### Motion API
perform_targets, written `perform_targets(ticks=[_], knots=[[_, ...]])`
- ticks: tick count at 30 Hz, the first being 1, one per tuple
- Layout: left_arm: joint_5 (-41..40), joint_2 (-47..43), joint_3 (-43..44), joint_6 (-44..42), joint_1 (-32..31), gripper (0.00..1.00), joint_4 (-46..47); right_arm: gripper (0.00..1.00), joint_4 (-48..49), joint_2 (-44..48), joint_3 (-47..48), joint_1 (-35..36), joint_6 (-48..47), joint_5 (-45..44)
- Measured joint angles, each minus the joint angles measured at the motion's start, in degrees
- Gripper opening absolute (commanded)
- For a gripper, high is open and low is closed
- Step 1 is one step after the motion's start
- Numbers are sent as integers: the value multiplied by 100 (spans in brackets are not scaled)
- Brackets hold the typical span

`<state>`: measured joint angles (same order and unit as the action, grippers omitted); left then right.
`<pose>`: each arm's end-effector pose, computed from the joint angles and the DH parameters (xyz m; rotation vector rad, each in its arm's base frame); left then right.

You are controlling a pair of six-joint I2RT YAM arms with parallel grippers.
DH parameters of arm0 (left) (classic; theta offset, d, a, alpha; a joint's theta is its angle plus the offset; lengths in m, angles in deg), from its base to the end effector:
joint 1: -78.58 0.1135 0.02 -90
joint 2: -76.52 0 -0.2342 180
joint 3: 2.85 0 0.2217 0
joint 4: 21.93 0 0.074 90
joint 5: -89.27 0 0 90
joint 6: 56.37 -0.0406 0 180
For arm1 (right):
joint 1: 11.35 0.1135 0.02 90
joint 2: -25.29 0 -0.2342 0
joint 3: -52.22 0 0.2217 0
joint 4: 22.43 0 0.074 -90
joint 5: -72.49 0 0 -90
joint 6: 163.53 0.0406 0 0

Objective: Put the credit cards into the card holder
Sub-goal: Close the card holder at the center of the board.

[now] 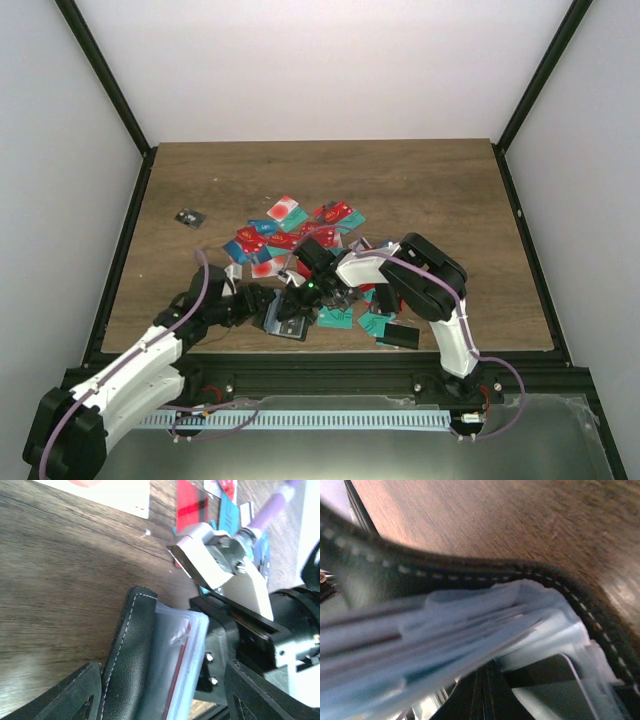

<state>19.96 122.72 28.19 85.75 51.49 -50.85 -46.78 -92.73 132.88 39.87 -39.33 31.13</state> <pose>0.1291 -0.0821 0.1467 -0.3594 2.5276 -1.0454 0.1980 0.2951 0.0969 0.6779 -2.5286 -1.3084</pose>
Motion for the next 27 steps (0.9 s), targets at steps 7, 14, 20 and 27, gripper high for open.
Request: perform_targets(ticks=[7, 14, 20, 27], knots=[[323, -107, 31, 37, -90, 66, -9, 1, -7, -20, 17, -13, 17, 52], [437, 170, 31, 168, -337, 59, 76, 1, -11, -11, 24, -42, 17, 15], [289, 476, 264, 201, -654, 49, 22, 1, -107, 72, 24, -81, 15, -98], [-214, 1084, 894, 144, -1215, 45, -243, 1, -295, 326, 24, -249, -28, -339]])
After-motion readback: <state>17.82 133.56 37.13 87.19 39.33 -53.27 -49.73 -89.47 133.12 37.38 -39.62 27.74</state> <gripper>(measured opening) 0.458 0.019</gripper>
